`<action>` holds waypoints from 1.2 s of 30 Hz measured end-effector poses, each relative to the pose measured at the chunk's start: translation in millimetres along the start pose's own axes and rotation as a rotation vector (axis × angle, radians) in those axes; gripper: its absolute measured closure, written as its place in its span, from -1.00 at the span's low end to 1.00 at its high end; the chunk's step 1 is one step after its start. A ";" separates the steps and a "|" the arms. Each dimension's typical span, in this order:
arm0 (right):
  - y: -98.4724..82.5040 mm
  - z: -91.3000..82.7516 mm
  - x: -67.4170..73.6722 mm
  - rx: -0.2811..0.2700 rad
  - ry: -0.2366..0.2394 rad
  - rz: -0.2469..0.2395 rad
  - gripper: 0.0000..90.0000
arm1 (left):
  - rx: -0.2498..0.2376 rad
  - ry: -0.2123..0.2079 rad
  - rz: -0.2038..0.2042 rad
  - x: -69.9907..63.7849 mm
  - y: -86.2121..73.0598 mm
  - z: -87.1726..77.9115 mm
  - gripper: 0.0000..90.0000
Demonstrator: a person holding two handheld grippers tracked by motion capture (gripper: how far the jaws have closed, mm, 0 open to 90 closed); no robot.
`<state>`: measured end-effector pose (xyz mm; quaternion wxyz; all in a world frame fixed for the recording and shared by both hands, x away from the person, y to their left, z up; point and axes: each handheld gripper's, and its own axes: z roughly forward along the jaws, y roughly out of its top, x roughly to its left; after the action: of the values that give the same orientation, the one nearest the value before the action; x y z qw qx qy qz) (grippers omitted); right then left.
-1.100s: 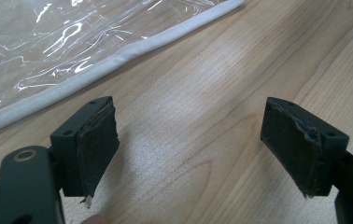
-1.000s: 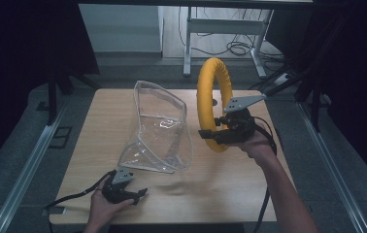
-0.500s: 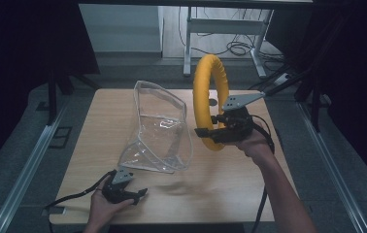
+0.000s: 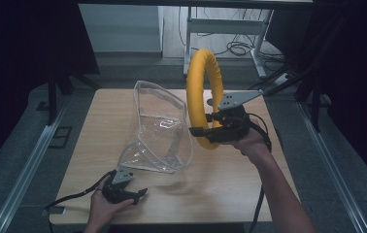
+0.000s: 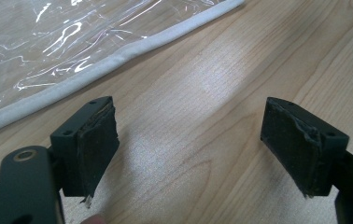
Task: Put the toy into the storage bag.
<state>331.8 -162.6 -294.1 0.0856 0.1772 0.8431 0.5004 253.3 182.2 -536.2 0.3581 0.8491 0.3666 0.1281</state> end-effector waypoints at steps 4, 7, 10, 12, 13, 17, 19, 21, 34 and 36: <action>5.8 1.4 3.1 -0.011 0.011 -0.010 0.10 | 0.001 -0.001 0.001 0.1 -0.1 0.5 -0.58; 10.4 3.3 4.6 -0.023 0.016 -0.016 0.10 | 0.000 -0.001 -0.001 0.0 0.0 0.1 -0.58; 14.9 5.0 6.2 -0.032 0.022 -0.021 0.10 | -0.002 0.000 0.002 0.3 0.1 -0.3 -0.58; 18.2 6.3 7.5 -0.038 0.026 -0.026 0.10 | -0.001 -0.002 -0.003 0.0 0.0 0.1 -0.58; 19.4 6.4 8.1 -0.039 0.028 -0.027 0.10 | 0.000 -0.002 -0.001 0.0 -0.1 0.4 -0.58; 25.3 7.9 11.4 -0.051 0.037 -0.037 0.10 | -0.001 -0.001 -0.002 0.0 0.0 0.1 -0.58; 28.2 8.7 13.3 -0.053 0.043 -0.042 0.09 | -0.002 -0.001 -0.003 0.0 0.0 0.0 -0.58; 30.2 9.9 14.5 -0.054 0.047 -0.046 0.09 | -0.001 -0.002 -0.003 0.1 0.0 0.1 -0.58; 38.5 14.7 18.8 -0.069 0.065 -0.055 0.09 | -0.002 -0.001 -0.002 0.2 0.1 -0.2 -0.58; 39.9 15.1 19.8 -0.070 0.067 -0.060 0.09 | -0.002 -0.001 -0.003 0.1 0.0 0.0 -0.58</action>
<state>326.9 -125.3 -265.9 0.0781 0.1319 0.8325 0.5324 253.3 182.2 -536.2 0.3593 0.8482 0.3677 0.1276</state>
